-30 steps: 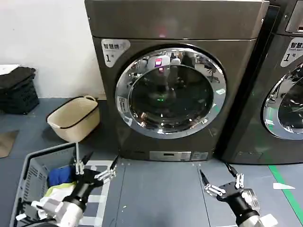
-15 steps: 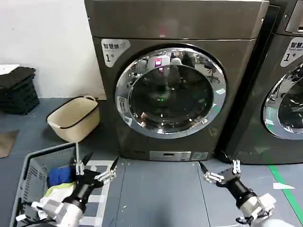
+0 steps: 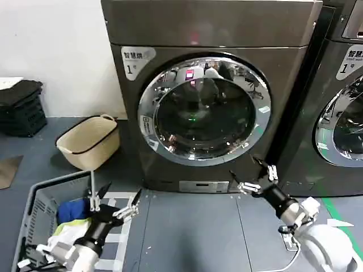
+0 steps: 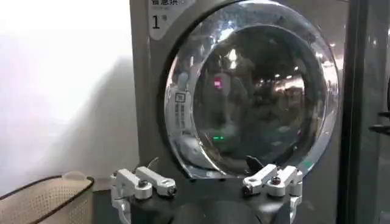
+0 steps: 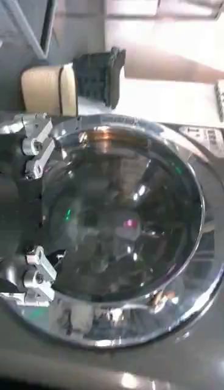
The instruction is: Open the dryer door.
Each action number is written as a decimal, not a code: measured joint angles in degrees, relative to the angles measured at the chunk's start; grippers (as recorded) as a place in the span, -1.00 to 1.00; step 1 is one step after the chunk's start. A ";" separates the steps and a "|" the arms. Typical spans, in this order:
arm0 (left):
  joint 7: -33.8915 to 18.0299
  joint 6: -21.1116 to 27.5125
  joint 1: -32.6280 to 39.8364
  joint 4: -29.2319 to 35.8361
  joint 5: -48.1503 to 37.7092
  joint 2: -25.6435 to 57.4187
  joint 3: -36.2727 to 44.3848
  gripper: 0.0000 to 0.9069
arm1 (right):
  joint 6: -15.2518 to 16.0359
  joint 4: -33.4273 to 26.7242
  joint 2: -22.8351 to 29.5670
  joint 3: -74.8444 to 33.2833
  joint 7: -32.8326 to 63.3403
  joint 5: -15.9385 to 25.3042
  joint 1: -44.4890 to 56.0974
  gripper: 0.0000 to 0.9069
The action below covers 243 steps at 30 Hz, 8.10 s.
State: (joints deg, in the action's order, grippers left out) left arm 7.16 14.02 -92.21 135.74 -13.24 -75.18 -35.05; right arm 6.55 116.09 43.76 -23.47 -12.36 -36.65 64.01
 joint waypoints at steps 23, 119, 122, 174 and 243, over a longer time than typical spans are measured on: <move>0.10 -0.32 -0.05 -0.29 0.31 -0.25 -0.50 1.00 | 0.94 -7.99 -0.45 19.53 -1.54 -5.83 -22.99 1.00; 0.27 -0.69 -0.20 -0.47 1.01 -1.57 -0.26 1.00 | 1.69 -30.92 21.73 45.78 0.79 -3.72 -50.83 1.00; 0.27 -0.69 -0.27 -0.31 1.01 -1.66 -0.25 1.00 | 1.64 -32.08 22.65 45.95 0.65 -3.23 -51.18 1.00; 0.38 -1.12 -0.50 -0.80 0.89 -2.14 0.05 1.00 | -0.70 -45.02 29.71 49.02 -4.44 -2.18 -56.99 1.00; 14.19 -3.83 9.99 -13.47 -23.96 17.77 -15.29 1.00 | -0.24 -12.61 7.22 48.35 -21.06 -12.17 -47.73 1.00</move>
State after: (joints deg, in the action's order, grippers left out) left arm 21.35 10.19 -82.22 122.27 -37.20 -57.41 -50.34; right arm 6.30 103.48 50.98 24.88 -33.42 -48.82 16.28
